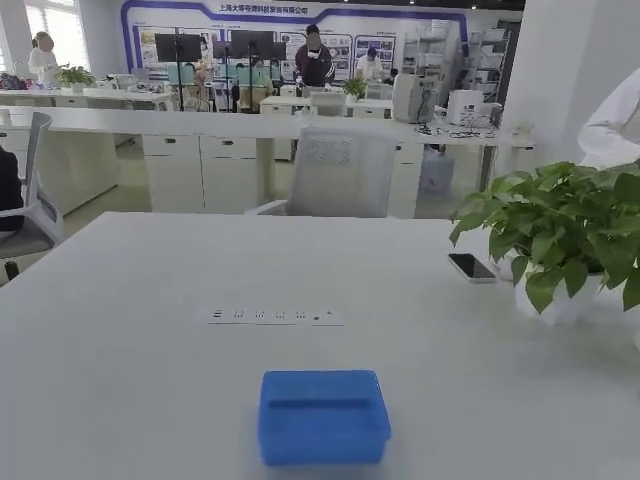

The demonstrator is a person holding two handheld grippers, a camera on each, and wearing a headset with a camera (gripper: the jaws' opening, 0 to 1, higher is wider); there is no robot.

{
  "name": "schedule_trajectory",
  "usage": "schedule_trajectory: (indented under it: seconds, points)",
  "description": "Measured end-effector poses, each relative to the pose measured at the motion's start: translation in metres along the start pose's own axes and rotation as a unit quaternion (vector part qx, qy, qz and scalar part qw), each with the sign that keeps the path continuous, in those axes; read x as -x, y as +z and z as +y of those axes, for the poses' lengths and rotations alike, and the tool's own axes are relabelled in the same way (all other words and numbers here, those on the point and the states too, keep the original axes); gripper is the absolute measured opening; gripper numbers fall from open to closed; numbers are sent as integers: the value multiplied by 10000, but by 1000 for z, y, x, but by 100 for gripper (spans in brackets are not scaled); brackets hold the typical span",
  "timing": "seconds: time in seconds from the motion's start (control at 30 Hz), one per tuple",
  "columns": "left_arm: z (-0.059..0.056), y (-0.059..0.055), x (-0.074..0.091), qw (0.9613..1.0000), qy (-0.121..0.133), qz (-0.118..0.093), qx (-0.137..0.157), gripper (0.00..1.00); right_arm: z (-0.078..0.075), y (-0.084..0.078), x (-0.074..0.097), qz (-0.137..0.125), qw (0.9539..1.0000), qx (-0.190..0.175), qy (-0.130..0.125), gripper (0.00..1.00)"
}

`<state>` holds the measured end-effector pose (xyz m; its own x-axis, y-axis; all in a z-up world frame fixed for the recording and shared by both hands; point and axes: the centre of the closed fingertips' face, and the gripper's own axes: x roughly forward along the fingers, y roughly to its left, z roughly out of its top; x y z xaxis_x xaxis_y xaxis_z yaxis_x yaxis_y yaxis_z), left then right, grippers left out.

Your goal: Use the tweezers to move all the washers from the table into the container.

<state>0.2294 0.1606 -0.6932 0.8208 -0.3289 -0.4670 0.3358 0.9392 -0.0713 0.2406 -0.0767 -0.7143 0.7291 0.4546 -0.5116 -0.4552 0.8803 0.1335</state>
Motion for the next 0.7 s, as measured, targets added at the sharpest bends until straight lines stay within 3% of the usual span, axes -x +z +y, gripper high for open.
schedule_trajectory:
  seconds: [0.47,0.7]
  points:
    - [-4,1,-2,9999,-97,15,-108,93,1,-2,1,15,10000,61,10,84]
    - [-6,-2,-12,9988,-371,142,-287,74,1,-2,-1,38,10000,46,24,84]
